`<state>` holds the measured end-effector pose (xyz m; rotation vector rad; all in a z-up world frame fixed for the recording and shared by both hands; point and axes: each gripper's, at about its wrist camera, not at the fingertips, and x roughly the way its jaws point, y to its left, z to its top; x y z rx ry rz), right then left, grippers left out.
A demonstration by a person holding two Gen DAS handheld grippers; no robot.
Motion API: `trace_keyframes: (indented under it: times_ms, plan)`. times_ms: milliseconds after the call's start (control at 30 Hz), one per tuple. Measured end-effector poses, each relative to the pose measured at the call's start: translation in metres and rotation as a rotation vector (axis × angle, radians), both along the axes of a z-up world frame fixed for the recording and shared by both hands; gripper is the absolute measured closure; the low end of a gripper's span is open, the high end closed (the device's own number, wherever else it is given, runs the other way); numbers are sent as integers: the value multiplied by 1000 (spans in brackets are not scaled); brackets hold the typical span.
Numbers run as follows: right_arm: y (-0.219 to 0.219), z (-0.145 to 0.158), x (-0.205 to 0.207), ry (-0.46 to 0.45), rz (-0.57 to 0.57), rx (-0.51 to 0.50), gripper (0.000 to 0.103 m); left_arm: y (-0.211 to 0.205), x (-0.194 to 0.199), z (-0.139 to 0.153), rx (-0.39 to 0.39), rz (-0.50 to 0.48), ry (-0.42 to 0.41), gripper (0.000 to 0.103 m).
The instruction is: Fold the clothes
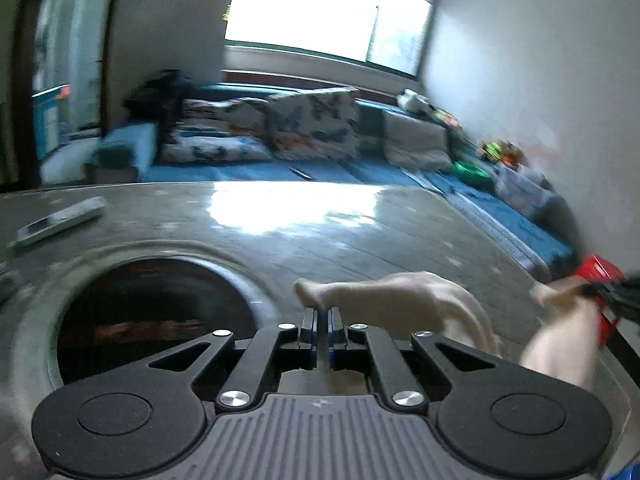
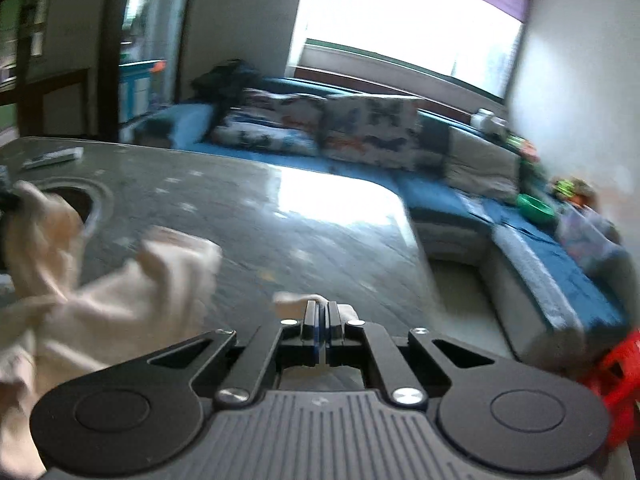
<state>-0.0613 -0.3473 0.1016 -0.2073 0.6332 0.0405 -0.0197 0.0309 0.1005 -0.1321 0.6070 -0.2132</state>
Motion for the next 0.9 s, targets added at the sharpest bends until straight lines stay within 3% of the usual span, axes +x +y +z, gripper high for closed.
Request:
trace_keyframes:
  times_ms: [200,300,400,467,567,600,667,900]
  plan:
    - [-57,-24,-39,57,-148,3,101,57,-27,4,8,190,11,101]
    - [-76,-39,-48,89,-216,23,96,70,-31,-2,1,211,59,101]
    - [-73,-35,-53,68,-194,44,93,61,-30,-7,-2,178,93,98]
    - [-70,-32,-56,53,-176,59,90,50,-27,-11,-4,146,110,89]
    - [-61,-27,-58,41,-128,84,85,21,-16,-25,9,100,138,71]
    - [-54,-28,-57,50,-96,101,83,14,-12,-30,10,96,148,60]
    - [-39,-32,-54,67,-44,118,77,2,-4,-42,5,104,170,58]
    - [-7,-52,-36,132,54,120,73,-7,31,-59,25,196,203,54]
